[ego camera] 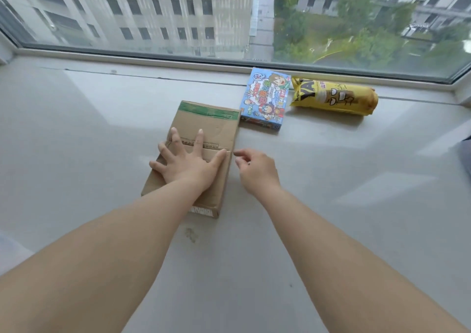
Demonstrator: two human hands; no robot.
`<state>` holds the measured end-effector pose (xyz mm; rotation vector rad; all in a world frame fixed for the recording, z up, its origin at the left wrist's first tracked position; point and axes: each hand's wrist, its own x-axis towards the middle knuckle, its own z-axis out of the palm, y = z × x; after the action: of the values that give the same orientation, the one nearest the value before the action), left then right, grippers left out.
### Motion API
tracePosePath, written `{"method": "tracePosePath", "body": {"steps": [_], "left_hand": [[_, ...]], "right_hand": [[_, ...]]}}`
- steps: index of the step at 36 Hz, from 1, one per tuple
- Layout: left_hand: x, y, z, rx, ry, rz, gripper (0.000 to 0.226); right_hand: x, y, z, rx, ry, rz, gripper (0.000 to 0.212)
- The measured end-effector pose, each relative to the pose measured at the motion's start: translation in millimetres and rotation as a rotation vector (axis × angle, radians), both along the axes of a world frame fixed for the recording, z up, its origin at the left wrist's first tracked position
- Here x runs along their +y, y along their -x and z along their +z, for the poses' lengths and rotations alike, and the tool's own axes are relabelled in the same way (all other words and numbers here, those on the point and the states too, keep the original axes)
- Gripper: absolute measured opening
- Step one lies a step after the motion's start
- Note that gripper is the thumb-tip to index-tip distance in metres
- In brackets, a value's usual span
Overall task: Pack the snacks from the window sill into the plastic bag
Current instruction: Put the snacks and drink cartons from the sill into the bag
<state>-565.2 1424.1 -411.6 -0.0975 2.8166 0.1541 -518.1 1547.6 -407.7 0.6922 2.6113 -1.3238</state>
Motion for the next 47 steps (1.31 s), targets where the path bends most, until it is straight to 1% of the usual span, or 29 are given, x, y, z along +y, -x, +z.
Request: {"method": "tracePosePath", "body": {"steps": [3, 6, 9, 15, 17, 19, 20, 24, 27, 30, 32, 34, 36, 40, 42, 45, 46, 47], "left_hand": [[1.1, 9.6, -8.3, 0.076, 0.002, -0.011, 0.072], [1.1, 17.7, -14.6, 0.139, 0.0, -0.011, 0.068], [-1.0, 31.2, -20.4, 0.17, 0.008, -0.027, 0.067], [-1.5, 39.6, -28.2, 0.221, 0.027, -0.074, 0.066], [-2.4, 39.9, -28.8, 0.223, 0.034, -0.07, 0.066], [-2.4, 40.5, -28.8, 0.224, 0.039, -0.07, 0.066], [-2.7, 40.9, -28.6, 0.222, 0.038, -0.068, 0.066], [-1.2, 40.6, -23.7, 0.185, 0.042, -0.067, 0.066], [-1.8, 42.8, -16.9, 0.145, 0.059, -0.076, 0.069], [4.7, 46.6, -10.8, 0.094, 0.07, -0.049, 0.07], [15.3, 49.0, -6.9, 0.063, 0.061, -0.018, 0.071], [29.2, 53.3, -4.7, 0.037, 0.047, 0.003, 0.071], [43.7, 58.4, -4.0, 0.025, 0.03, 0.015, 0.071], [64.3, 70.8, -7.6, 0.038, 0.02, 0.01, 0.072], [71.6, 79.8, -10.3, 0.056, 0.022, 0.008, 0.072], [79.5, 90.1, -12.7, 0.076, 0.031, 0.007, 0.072], [82.1, 93.4, -13.5, 0.079, 0.033, 0.005, 0.072], [83.6, 96.4, -14.1, 0.082, 0.034, 0.005, 0.071]], "right_hand": [[34.4, 24.8, -1.8, 0.047, -0.172, -0.158, 0.029], [68.2, 54.9, -4.4, 0.037, -0.236, -0.318, 0.036], [88.9, 85.8, -10.3, -0.054, -0.185, -0.444, 0.053], [94.1, 126.5, -13.4, -0.151, -0.157, -0.544, 0.094], [97.8, 133.2, -13.8, -0.179, -0.072, -0.559, 0.102], [103.3, 136.8, -12.6, -0.173, 0.066, -0.534, 0.097], [105.4, 137.8, -12.8, -0.161, 0.09, -0.528, 0.091], [101.6, 133.1, -3.5, -0.1, 0.048, -0.515, 0.069], [102.5, 129.0, 13.9, -0.084, -0.115, -0.409, 0.06], [119.7, 122.5, 37.9, -0.109, -0.419, -0.207, 0.056], [136.1, 117.7, 48.5, -0.184, -0.601, -0.067, 0.057], [152.7, 111.6, 54.5, -0.271, -0.737, 0.024, 0.063], [169.4, 107.0, 58.7, -0.295, -0.82, 0.068, 0.067], [201.1, 105.9, 64.9, -0.33, -0.923, 0.165, 0.07], [214.2, 109.8, 64.0, -0.354, -0.898, 0.209, 0.07], [229.0, 116.7, 62.2, -0.34, -0.794, 0.23, 0.071], [234.0, 118.1, 59.5, -0.358, -0.764, 0.226, 0.075], [239.0, 119.5, 54.1, -0.401, -0.726, 0.214, 0.083]]}}
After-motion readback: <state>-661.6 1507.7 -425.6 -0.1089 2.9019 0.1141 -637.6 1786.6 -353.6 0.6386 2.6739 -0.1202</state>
